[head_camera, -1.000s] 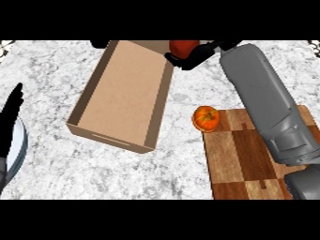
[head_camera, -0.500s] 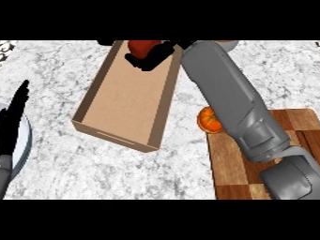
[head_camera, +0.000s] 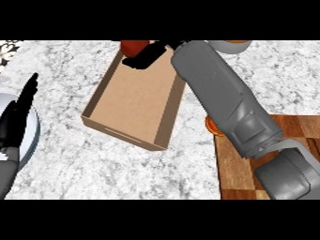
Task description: Pick the bell pepper from the cutting board and place it in the cardboard box
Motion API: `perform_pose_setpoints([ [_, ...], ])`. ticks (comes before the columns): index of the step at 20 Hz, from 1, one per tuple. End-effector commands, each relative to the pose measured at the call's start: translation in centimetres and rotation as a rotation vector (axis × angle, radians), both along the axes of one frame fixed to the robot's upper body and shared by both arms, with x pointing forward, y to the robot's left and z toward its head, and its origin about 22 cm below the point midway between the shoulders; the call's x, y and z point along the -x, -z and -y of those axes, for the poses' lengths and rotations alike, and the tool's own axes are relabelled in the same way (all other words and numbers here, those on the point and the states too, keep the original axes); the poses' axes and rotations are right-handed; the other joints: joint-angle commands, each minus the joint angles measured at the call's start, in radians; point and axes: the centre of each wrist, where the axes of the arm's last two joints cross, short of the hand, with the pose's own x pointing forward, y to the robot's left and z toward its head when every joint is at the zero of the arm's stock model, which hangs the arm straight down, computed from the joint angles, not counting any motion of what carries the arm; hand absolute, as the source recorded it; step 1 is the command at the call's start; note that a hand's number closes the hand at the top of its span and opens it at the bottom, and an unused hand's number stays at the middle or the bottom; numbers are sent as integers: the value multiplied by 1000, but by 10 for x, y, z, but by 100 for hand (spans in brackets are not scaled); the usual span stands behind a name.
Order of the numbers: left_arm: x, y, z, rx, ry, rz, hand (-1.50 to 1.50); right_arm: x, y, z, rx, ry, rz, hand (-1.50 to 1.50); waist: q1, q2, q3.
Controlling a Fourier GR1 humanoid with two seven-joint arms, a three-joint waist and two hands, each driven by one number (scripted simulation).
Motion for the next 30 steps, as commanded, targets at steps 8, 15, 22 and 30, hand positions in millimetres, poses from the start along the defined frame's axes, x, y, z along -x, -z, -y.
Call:
perform_pose_setpoints([
  [8,1,15,-4,-7,-14,-43,0,-1,5,3,-215,-16,27,-150,23,10,-7],
  [15,6,25,-7,-8,-54,-46,0,-4,0,8,-491,-9,-29,-150,-25,5,-7],
  [22,11,21,-5,-25,-64,-34,0,-20,12,81,-612,-12,-78,-150,-32,11,-5],
  [30,18,18,-24,-11,-58,-43,0,-20,36,190,-598,102,-81,-150,-18,19,-5],
])
